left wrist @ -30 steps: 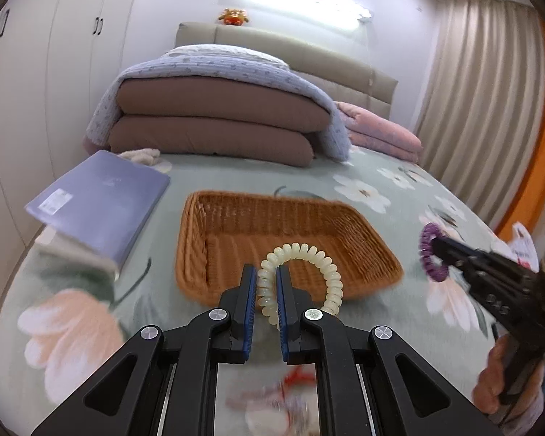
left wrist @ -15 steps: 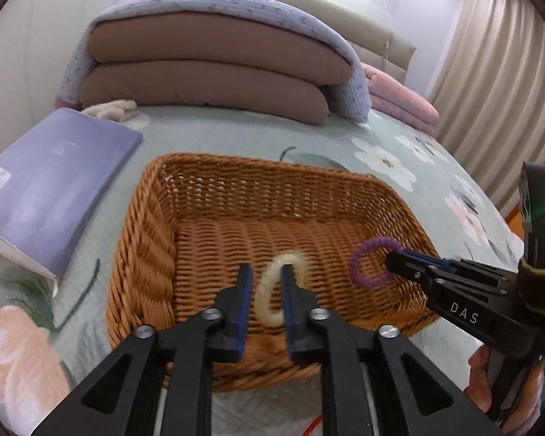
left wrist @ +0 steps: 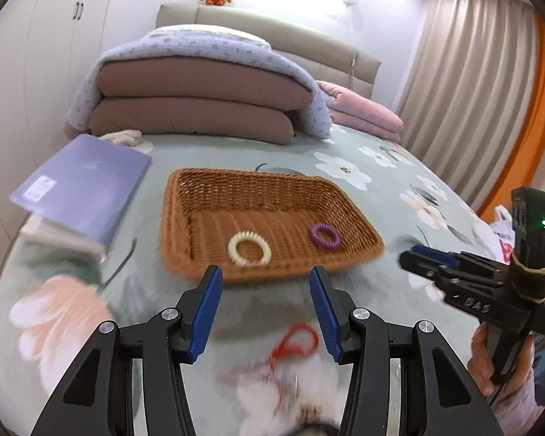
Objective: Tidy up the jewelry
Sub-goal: 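Drop both hair ties into the wicker basket by opening both tools, then grasp the silver hair clip with left tool while right tool grasps clear bead bracelet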
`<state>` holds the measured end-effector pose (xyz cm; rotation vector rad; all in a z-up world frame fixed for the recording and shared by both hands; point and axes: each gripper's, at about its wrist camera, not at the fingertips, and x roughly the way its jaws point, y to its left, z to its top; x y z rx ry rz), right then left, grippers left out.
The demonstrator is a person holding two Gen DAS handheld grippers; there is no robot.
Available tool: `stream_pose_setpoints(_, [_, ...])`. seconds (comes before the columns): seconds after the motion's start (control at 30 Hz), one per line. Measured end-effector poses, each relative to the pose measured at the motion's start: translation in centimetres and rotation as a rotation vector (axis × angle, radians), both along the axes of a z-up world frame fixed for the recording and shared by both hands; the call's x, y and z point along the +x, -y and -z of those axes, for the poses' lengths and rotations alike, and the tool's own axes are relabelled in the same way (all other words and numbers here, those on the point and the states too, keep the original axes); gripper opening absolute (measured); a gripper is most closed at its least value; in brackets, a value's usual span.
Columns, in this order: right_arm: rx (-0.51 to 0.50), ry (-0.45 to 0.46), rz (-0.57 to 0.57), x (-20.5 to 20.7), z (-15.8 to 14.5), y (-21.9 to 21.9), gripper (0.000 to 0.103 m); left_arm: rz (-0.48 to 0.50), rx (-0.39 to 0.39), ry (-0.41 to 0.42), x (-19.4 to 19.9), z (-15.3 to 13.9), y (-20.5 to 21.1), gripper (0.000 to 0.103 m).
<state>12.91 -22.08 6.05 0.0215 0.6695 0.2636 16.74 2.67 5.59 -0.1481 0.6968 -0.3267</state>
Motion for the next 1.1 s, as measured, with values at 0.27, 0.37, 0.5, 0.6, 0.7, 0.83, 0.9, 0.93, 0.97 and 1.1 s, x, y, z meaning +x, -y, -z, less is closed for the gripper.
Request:
stream_pose_setpoints(0.27, [0.048, -0.061, 0.028, -8.9, 4.7, 2.7, 0.038, -0.021, 0.012, -0.031, -8.2, 2.8, -3.6, 0.052])
stream_pose_setpoints(0.37, [0.071, -0.128, 0.014, -10.5, 7.0, 2.6, 0.038, -0.013, 0.018, -0.087, -9.8, 5.4, -4.2, 0.051])
stream_pose_setpoints(0.5, [0.069, -0.178, -0.009, -11.4, 9.1, 1.6, 0.038, -0.008, 0.020, -0.157, -10.4, 8.4, -4.3, 0.051])
stream_pose_setpoints(0.6, [0.008, -0.170, -0.011, -11.6, 9.6, 0.4, 0.038, -0.001, 0.019, -0.190, -10.7, 10.0, -4.2, 0.051])
stream_pose_setpoints(0.7, [-0.075, -0.158, -0.001, -11.7, 10.3, -0.8, 0.037, 0.011, 0.030, -0.213, -10.6, 11.3, -3.7, 0.051])
stream_pose_setpoints(0.83, [-0.096, -0.164, 0.004, -11.7, 11.5, -1.1, 0.037, 0.026, 0.058, -0.218, -10.7, 12.0, -2.9, 0.051])
stream_pose_setpoints(0.9, [-0.097, -0.163, 0.002, -11.7, 11.5, -1.1, 0.037, 0.060, 0.057, -0.215, -11.1, 12.0, -2.4, 0.051])
stream_pose_setpoints(0.93, [-0.097, -0.162, 0.003, -11.6, 11.5, -1.1, 0.037, 0.080, 0.044, -0.216, -11.1, 11.9, -2.3, 0.051])
stream_pose_setpoints(0.97, [-0.099, -0.162, 0.004, -11.5, 11.6, -1.1, 0.037, 0.093, 0.039, -0.212, -11.2, 11.7, -2.2, 0.051])
stream_pose_setpoints(1.1, [-0.120, -0.151, 0.002, -11.1, 11.6, -1.6, 0.037, -0.002, 0.127, -0.172, -10.6, 11.2, -2.6, 0.051])
